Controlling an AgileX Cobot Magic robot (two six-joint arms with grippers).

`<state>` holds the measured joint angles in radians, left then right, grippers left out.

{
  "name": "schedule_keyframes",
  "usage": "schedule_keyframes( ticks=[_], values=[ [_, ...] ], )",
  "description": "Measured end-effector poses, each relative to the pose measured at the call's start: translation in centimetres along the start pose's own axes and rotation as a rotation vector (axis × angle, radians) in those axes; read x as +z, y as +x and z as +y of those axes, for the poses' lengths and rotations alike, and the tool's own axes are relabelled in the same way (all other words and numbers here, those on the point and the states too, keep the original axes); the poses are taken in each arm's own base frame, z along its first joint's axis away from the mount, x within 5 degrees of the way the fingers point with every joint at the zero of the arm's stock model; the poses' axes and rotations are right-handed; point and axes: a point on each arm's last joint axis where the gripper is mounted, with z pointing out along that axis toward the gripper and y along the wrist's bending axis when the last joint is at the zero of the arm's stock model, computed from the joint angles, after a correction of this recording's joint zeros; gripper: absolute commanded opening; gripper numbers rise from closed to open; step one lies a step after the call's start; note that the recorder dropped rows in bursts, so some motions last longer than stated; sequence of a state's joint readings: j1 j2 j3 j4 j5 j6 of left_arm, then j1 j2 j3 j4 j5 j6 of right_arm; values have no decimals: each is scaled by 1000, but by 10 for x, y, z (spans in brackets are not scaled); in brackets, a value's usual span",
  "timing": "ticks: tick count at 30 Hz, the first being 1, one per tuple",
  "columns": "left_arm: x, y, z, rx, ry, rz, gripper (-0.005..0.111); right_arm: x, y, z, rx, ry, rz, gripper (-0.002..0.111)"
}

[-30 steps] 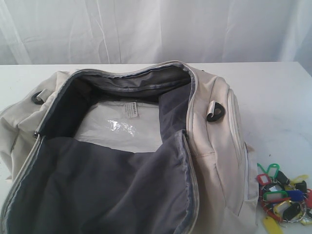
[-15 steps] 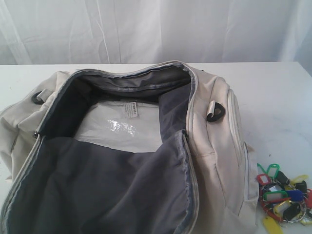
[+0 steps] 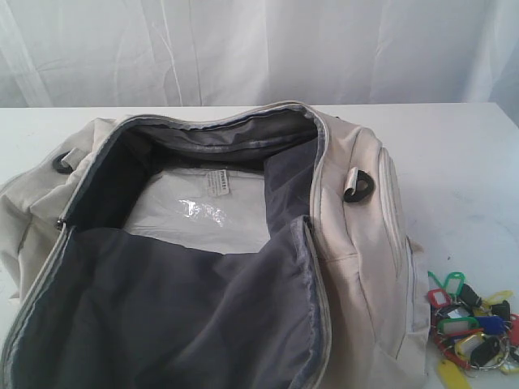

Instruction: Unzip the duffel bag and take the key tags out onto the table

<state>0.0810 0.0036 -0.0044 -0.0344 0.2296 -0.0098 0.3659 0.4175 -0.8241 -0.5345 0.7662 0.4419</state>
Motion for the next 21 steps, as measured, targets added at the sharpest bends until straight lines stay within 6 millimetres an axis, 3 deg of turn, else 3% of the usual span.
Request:
schedule_keyframes(
  ticks=[6,15,21],
  values=[
    [0,0,0,0,0,0,0,8,26,9,57,-67,89,0],
    [0,0,0,0,0,0,0,15,104,20,166,-159,271,0],
    [0,0,0,0,0,0,0,21,143,25,229,-212,199,0]
  ],
)
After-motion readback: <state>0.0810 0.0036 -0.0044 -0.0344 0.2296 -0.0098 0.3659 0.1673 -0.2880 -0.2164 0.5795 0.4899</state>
